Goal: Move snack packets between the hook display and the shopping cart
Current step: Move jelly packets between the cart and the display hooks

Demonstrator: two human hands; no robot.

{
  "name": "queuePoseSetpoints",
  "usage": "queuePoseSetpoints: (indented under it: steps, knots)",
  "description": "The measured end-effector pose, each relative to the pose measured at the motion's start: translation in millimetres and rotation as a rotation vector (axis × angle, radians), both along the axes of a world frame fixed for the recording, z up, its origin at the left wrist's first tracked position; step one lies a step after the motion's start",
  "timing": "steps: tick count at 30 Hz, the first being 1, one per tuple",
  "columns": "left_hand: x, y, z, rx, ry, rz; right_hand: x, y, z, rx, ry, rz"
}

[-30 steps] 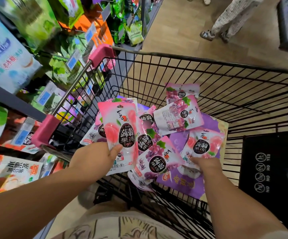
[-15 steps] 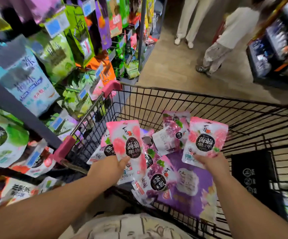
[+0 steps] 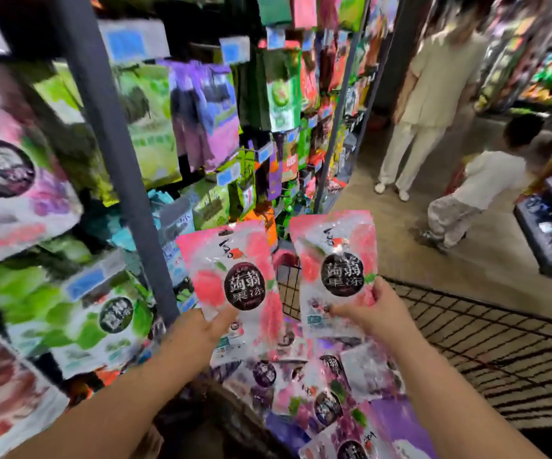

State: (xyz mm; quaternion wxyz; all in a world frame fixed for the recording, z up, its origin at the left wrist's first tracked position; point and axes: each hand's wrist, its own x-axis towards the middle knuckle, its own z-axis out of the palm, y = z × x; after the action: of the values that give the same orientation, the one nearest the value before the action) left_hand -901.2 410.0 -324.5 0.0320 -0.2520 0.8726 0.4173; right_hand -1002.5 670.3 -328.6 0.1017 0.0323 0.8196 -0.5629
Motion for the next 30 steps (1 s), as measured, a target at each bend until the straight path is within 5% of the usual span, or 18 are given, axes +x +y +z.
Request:
queuePoseSetpoints:
  steps: [13,30]
  knots:
    - [78,-101,143,-0.028,0.571,0.485,8,-174,139,-0.238,0.375,0.515]
    - [132,-141,235,-0.216,0.896,0.563,24,-277,240,-0.631,0.576,0.737]
